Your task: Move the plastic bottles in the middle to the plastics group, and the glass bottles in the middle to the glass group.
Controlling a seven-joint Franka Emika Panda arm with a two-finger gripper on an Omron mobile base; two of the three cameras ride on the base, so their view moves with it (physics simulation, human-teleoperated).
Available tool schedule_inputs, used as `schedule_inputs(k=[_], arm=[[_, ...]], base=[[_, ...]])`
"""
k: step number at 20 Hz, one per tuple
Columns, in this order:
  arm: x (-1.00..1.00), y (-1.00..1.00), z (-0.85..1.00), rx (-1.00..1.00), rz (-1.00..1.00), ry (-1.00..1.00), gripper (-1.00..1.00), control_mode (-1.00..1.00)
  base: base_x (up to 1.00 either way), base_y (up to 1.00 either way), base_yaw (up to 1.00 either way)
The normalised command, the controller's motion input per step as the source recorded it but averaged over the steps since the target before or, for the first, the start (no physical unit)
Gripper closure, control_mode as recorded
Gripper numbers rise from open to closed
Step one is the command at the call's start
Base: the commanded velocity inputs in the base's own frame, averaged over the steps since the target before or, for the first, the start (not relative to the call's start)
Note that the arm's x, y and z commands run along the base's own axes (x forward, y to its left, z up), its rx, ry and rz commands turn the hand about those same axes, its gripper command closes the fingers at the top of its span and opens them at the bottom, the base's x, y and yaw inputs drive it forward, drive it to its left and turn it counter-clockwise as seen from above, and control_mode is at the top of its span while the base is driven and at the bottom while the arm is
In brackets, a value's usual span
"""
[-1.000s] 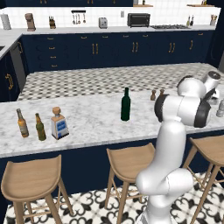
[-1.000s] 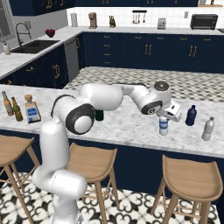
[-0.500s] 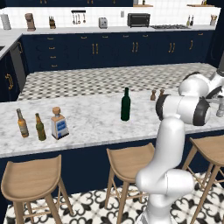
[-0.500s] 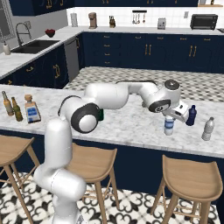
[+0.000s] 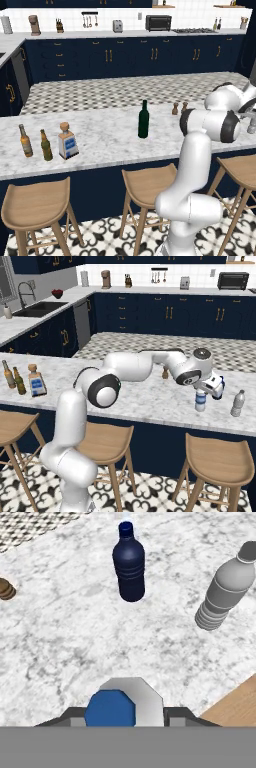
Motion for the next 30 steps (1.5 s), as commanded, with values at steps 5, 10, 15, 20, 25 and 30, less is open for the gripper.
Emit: schedule_inputs(k=[5, 10, 15, 20, 25, 30], arm=[[0.23, -0.17, 0.05, 0.02, -0.09, -0.01, 1.00, -1.00], [0.25, -0.05, 0.01, 0.03, -0.01, -0.02, 1.00, -1.00], [0.06, -0.28, 0.00, 0.04, 0.00, -0.01, 1.00, -1.00], [0.00, -0.34, -0.03, 0.00, -0.01, -0.04, 1.00, -1.00], [0.02, -0.10, -0.03, 0.00, -0.01, -0.02, 1.00, -1.00], [0.00, 0.00, -0.43, 0.00, 0.00, 0.00, 1.00, -1.00]], base=[[0.00, 0.00, 0.00], [0.00, 0.00, 0.00], [0.00, 0.00, 0.00], [0.00, 0.00, 0.00], [0.00, 0.00, 0.00], [0.00, 0.00, 0.00]])
